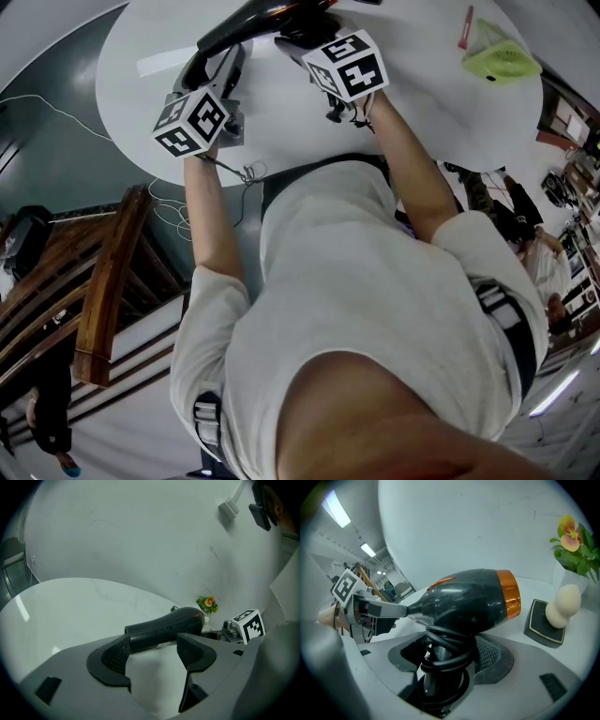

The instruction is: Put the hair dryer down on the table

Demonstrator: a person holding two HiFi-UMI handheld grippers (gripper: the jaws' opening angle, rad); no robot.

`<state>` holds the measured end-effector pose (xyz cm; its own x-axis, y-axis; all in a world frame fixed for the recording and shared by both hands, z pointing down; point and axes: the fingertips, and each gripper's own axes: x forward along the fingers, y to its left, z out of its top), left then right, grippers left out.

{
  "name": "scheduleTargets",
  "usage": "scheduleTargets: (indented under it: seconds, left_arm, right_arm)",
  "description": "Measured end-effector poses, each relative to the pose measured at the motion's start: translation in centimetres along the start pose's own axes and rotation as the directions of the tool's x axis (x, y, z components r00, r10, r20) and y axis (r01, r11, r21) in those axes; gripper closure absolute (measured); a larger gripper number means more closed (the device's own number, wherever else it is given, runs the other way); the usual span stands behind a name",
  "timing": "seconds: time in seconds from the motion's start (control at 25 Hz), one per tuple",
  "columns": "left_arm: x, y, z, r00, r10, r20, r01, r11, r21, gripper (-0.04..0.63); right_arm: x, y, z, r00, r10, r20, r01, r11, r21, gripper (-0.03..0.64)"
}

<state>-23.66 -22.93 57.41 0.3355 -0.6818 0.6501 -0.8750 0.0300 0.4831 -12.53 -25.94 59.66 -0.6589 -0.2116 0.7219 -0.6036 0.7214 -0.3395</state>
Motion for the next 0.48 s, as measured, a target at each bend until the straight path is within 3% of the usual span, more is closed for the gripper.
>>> scheduleTargets:
  seconds: [0.48]
  left_arm:
    - [0.08, -0.11, 0.01, 1.000, 0.007, 0.002, -0.007, 1.000, 0.011, 0.267]
  right_arm:
    - [-0.06, -0.12, 0.03, 1.000, -0.003, 0.015, 0.003, 1.000, 0.001, 0.328]
